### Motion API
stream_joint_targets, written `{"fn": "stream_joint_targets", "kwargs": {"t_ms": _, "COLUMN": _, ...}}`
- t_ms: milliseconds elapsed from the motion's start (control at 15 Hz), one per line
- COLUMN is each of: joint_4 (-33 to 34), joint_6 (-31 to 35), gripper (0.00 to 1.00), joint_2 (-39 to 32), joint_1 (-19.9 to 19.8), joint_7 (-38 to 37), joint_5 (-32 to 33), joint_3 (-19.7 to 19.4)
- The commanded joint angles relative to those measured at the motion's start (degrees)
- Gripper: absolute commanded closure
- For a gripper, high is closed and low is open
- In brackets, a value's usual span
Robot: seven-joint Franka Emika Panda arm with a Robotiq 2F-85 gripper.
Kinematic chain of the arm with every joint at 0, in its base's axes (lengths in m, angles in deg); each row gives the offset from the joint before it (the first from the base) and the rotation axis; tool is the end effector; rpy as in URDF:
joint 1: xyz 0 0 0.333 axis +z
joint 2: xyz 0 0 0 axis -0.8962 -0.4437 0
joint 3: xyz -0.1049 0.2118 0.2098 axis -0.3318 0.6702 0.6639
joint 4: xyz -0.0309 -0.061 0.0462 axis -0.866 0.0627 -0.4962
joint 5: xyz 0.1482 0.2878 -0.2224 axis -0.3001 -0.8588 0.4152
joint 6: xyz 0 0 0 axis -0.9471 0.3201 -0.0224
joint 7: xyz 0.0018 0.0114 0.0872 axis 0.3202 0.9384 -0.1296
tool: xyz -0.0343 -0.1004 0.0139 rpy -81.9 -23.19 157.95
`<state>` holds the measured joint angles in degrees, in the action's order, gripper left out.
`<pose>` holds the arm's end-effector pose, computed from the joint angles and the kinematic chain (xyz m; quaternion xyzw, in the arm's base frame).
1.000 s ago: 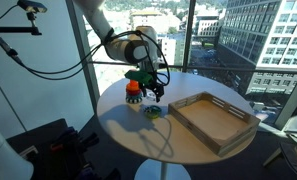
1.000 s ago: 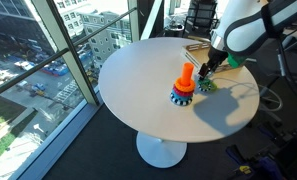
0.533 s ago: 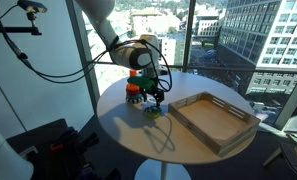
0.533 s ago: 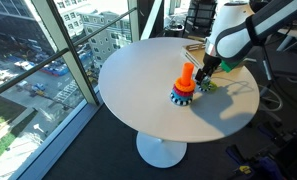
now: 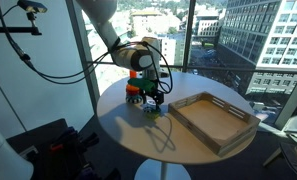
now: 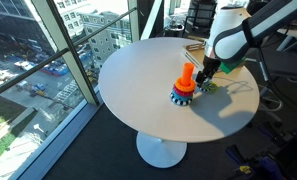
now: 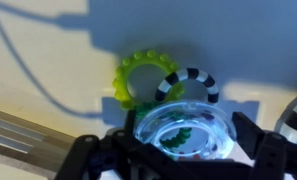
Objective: Shift the clear item to the table
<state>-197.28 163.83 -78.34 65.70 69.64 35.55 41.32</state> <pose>0.5827 0.0192 0.1701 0.9962 0.0825 -0.0182 0.0189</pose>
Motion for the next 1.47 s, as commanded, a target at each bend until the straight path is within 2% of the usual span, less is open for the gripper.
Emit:
{"fn": "stream_joint_targets", "kwargs": {"t_ms": 0, "joint_4": 1.4, "joint_6": -2.7, "gripper": 0.01, "joint_2": 0.0, "joint_1": 0.3, "joint_7": -0.9, "joint_5": 0.9, "joint_3": -0.2}}
{"fn": "stream_joint_targets", "kwargs": {"t_ms": 400, "joint_4": 0.0, "joint_6": -6.2, "gripper": 0.00, "joint_2": 3.0, "joint_1": -0.4, "joint_7": 1.0, "joint_5": 0.2, "joint_3": 1.0}}
{"fn": "stream_joint_targets", "kwargs": {"t_ms": 667, "joint_4": -0.1, "joint_6": -13.3, "gripper": 0.00, "joint_2": 6.2, "joint_1": -0.9, "joint_7": 2.9, "joint_5": -0.7, "joint_3": 2.1}}
{"fn": "stream_joint_targets", "kwargs": {"t_ms": 1400, "joint_4": -1.2, "joint_6": -32.4, "gripper": 0.00, "joint_2": 19.1, "joint_1": 0.3, "joint_7": 0.1, "joint_5": 0.5, "joint_3": 1.8}}
